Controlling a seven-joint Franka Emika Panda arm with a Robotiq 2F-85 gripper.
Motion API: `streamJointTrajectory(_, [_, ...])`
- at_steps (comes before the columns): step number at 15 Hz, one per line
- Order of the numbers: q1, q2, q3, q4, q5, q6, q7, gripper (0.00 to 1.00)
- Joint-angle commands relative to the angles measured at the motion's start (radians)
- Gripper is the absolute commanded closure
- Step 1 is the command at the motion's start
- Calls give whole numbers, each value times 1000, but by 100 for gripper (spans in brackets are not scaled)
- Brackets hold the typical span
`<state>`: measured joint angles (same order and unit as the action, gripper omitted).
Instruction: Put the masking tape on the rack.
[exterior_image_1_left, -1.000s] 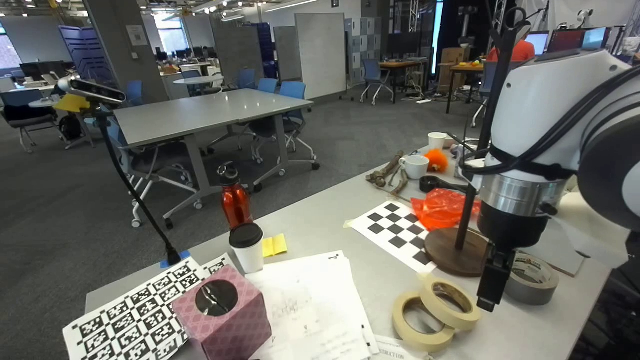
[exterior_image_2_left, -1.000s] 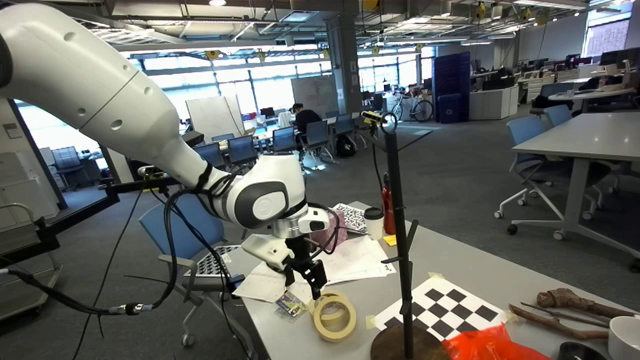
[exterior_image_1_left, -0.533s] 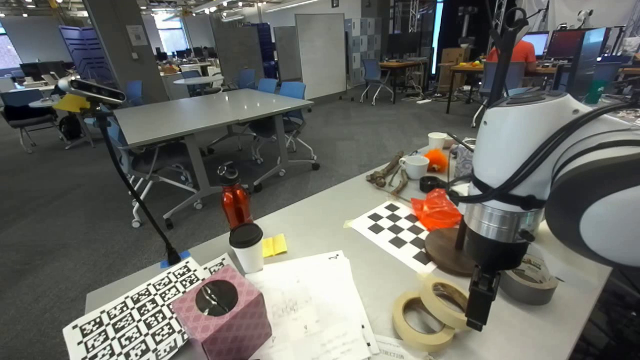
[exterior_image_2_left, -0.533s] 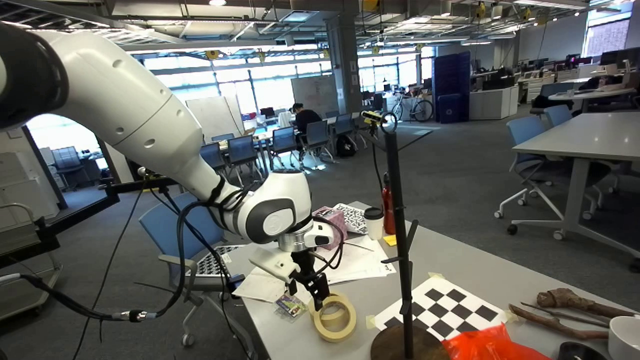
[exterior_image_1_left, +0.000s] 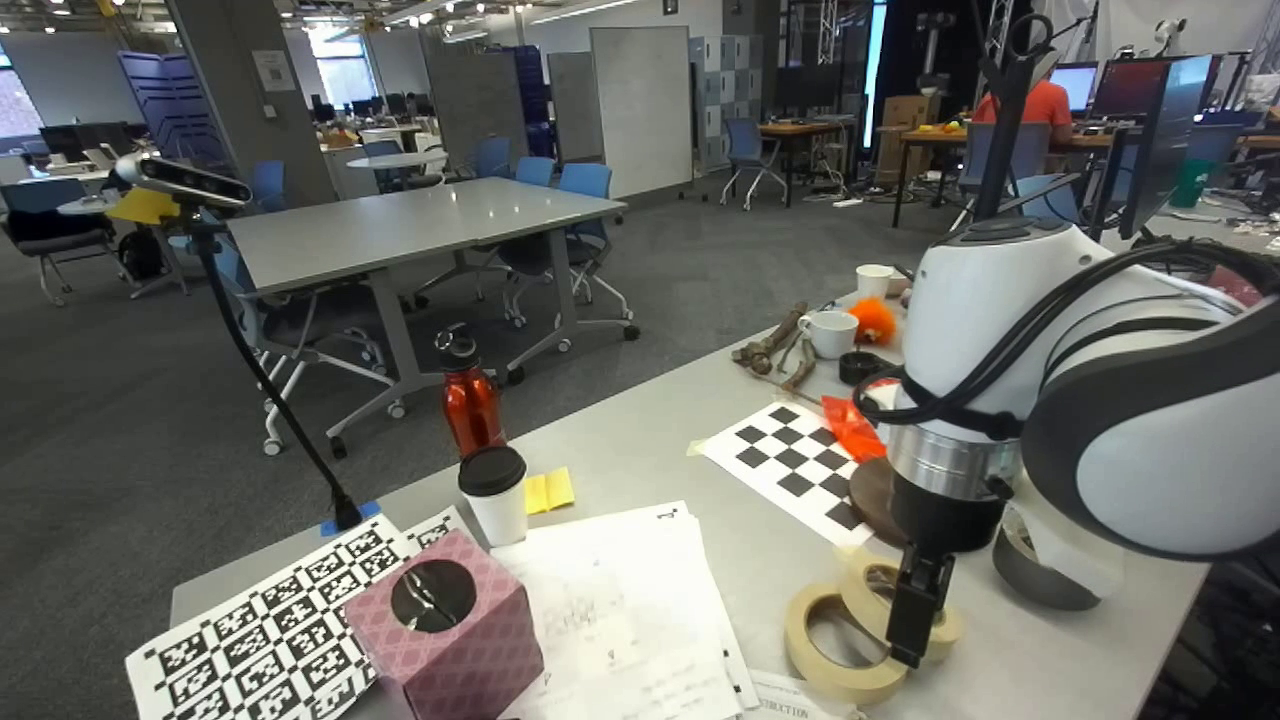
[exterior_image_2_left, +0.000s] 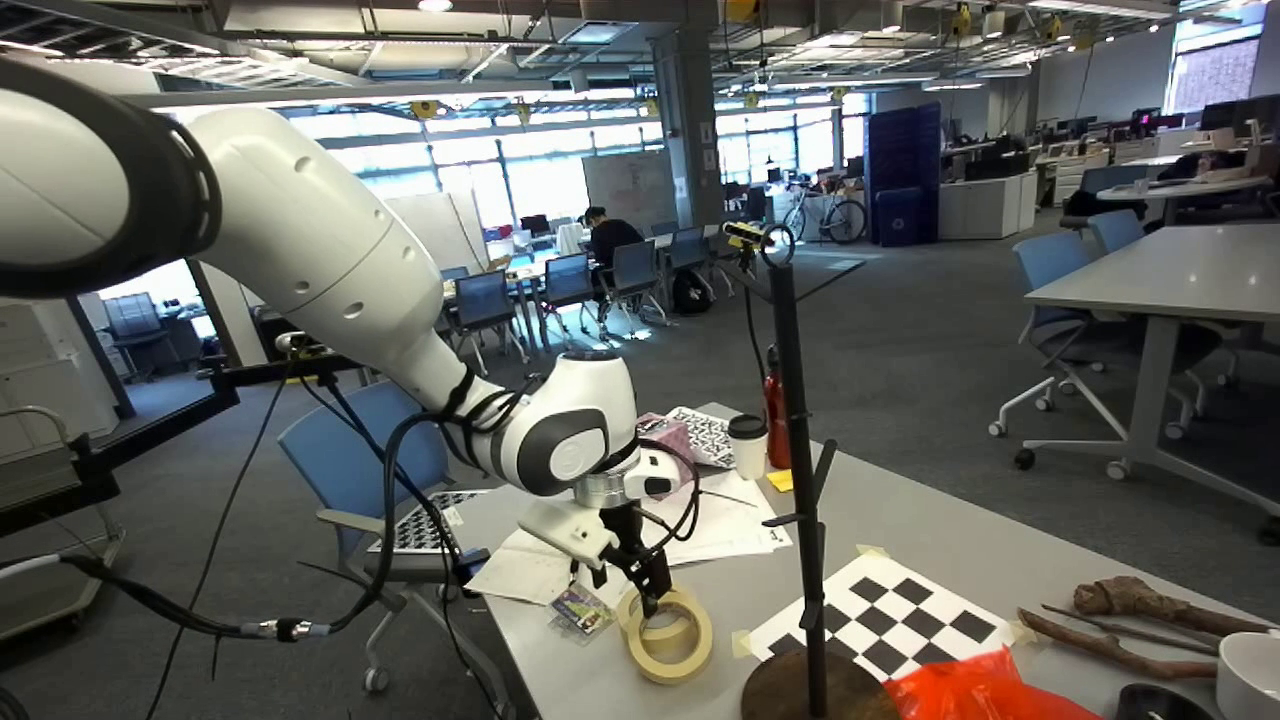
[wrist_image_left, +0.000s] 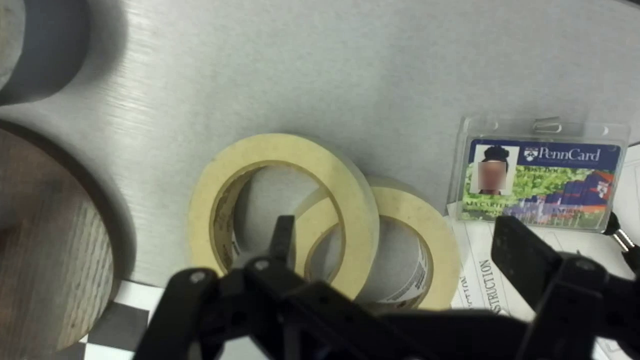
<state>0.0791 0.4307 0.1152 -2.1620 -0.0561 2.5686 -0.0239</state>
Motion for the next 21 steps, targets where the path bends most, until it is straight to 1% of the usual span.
streamJointTrajectory(1, [-20,66,20,67,51,33,-60,0])
streamJointTrajectory(6, [-43,112,41,100,109,43,-103,0])
streamJointTrajectory(13, [-58,148,44,117,137,40,-113,1])
streamJointTrajectory(14, [-58,151,43,120,138,40,-111,6])
streamJointTrajectory(15, [-56,153,42,121,135,41,-109,26])
streamJointTrajectory(16, [-56,154,42,123,134,41,-108,29])
streamJointTrajectory(21, [-37,144,22,121,108,36,-87,69])
